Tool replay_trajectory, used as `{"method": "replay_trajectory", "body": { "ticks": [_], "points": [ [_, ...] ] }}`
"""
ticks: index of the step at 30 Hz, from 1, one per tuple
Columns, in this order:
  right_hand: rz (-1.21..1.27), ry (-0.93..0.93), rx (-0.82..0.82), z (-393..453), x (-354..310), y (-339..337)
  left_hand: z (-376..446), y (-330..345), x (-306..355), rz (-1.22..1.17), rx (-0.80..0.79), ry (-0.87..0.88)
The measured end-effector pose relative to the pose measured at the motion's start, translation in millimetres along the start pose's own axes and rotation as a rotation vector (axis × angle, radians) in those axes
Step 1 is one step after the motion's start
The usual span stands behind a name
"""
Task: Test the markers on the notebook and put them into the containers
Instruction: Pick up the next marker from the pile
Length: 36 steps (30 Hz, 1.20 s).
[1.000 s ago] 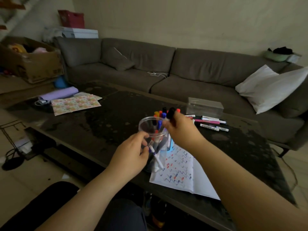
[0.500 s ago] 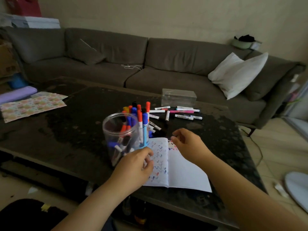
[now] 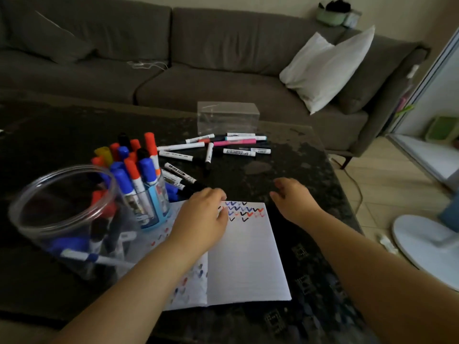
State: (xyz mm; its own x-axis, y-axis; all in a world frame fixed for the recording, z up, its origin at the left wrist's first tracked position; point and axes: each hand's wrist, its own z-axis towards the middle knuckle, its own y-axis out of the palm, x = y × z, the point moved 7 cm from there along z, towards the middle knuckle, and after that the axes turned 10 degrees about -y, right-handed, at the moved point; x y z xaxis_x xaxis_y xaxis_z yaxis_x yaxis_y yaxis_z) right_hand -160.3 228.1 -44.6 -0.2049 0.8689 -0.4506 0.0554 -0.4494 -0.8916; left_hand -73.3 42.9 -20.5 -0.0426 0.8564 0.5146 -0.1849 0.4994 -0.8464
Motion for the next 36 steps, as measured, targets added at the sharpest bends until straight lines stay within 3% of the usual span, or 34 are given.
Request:
{"method": "replay_trajectory", "body": {
  "ticks": [9, 14, 25, 30, 36],
  "points": [
    [-0.19, -0.256, -0.065, 123, -25, 34, 76, 23, -13, 0.01, 0.128, -0.109],
    [-0.236, -0.275, -0.101, 165, -27, 57, 89, 35, -21, -0.041, 0.15, -0.153],
    [-0.421, -0.277, -0.128, 153, -38, 53, 81, 39, -28, -0.155, 0.128, -0.195],
    [0.209, -0.105, -0.144, 78, -35, 27, 46, 27, -32, -0.4, -0.004, -0.259],
    [0.78, -0.052, -0.296, -50, -61, 29, -9, 24, -28, -0.755, -0.241, -0.502]
  ]
}}
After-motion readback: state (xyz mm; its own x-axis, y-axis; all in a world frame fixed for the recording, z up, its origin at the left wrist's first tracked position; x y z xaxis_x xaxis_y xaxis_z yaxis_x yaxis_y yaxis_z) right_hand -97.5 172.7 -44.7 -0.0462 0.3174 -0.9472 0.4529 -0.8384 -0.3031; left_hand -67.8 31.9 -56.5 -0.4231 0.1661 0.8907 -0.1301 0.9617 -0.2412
